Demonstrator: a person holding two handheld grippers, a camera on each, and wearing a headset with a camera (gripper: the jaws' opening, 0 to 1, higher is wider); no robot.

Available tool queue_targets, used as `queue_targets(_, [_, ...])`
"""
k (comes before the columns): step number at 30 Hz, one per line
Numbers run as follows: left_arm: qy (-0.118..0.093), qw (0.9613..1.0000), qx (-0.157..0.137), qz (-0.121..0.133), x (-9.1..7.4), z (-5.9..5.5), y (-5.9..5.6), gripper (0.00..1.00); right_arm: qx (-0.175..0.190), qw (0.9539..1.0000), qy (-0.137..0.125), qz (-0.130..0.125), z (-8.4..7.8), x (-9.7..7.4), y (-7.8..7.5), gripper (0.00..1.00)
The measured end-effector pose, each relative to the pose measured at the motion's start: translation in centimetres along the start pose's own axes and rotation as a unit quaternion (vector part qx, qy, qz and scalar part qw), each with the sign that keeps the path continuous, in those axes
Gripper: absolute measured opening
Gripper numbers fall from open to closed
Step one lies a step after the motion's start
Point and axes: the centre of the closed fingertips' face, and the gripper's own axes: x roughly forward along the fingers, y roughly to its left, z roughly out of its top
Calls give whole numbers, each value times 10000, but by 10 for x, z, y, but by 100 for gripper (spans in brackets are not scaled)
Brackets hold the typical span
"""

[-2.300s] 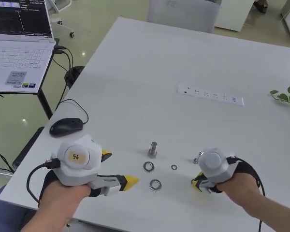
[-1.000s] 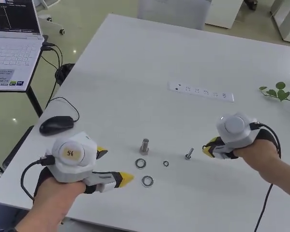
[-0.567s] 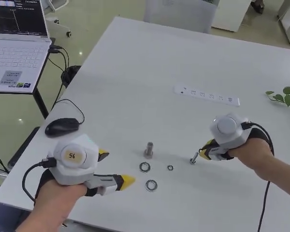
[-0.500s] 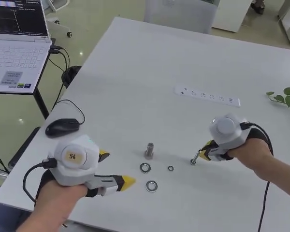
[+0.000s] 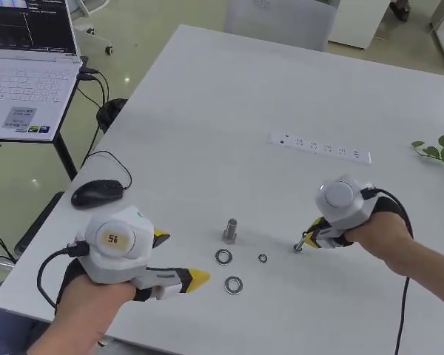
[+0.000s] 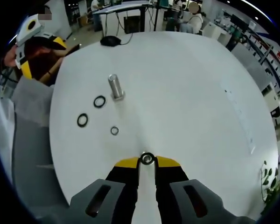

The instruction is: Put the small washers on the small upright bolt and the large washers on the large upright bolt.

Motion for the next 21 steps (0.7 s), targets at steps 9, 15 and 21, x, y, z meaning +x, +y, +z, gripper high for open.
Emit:
queue_targets(9, [10, 10000, -38, 30, 0, -3, 2, 63, -114, 9999, 123, 24, -2, 6, 1, 13])
queue_targets(15, [6, 10000, -57, 44, -1, -3, 2, 63, -147, 9997, 202, 52, -5, 11, 0, 13])
queue_targets(21, [15, 10000, -75, 59, -1, -5, 4, 63, -163, 9994, 303, 44, -7, 18, -1, 13])
